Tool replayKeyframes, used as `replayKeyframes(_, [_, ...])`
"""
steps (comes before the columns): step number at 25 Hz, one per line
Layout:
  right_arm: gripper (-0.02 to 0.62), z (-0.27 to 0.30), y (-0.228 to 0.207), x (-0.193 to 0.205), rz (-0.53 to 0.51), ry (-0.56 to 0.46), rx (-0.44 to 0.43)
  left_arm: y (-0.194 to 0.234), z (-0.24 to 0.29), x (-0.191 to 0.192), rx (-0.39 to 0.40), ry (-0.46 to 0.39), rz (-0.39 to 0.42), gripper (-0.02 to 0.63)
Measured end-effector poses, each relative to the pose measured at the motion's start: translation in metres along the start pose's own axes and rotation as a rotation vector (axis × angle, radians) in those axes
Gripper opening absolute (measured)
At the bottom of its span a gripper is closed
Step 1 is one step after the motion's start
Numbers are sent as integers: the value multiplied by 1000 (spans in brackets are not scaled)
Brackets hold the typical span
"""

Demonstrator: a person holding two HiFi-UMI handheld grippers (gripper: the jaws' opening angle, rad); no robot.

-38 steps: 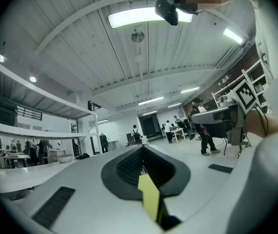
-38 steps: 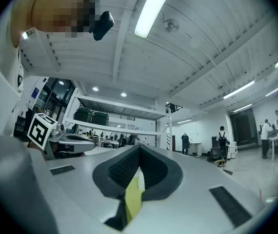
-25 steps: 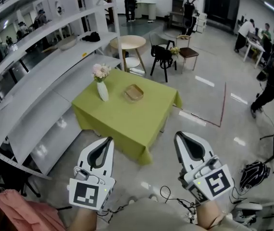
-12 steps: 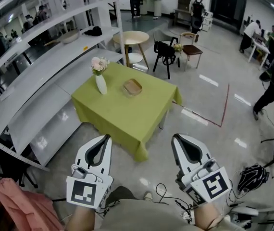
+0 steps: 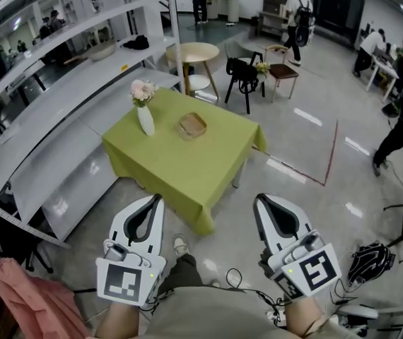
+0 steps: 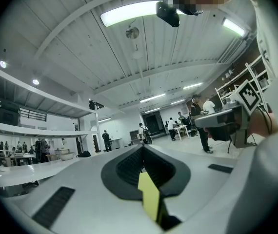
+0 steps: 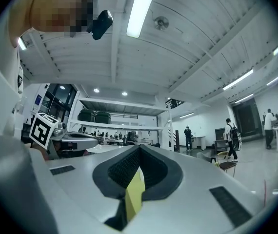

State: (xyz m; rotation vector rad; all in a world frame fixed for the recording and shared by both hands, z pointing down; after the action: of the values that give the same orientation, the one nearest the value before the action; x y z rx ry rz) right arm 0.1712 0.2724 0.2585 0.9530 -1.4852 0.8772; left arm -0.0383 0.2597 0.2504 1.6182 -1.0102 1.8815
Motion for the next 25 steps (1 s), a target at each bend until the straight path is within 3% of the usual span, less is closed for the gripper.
replayKeyframes(7, [6, 36, -11, 11, -7, 14, -1, 21, 25, 11, 7, 4, -3, 6])
replayKeyframes(15, [6, 107, -20, 26, -11, 43, -1, 73, 66, 26, 22, 8, -7, 6])
replayKeyframes(25, [6, 229, -37, 47, -14, 120, 15, 174, 147, 48, 74, 46, -26, 6])
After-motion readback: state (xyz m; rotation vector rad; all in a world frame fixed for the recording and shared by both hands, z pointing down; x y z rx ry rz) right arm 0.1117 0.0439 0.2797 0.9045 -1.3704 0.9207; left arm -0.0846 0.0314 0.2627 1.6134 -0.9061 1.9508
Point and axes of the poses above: the fingertips, and each gripper's own axes: z forward along the fingers, y to its left, x out of its underside, the point moved 4 cm from there along -z, backward along the fingers, and after that the axes turned 11 degrees about x, right-handed, at the moved point
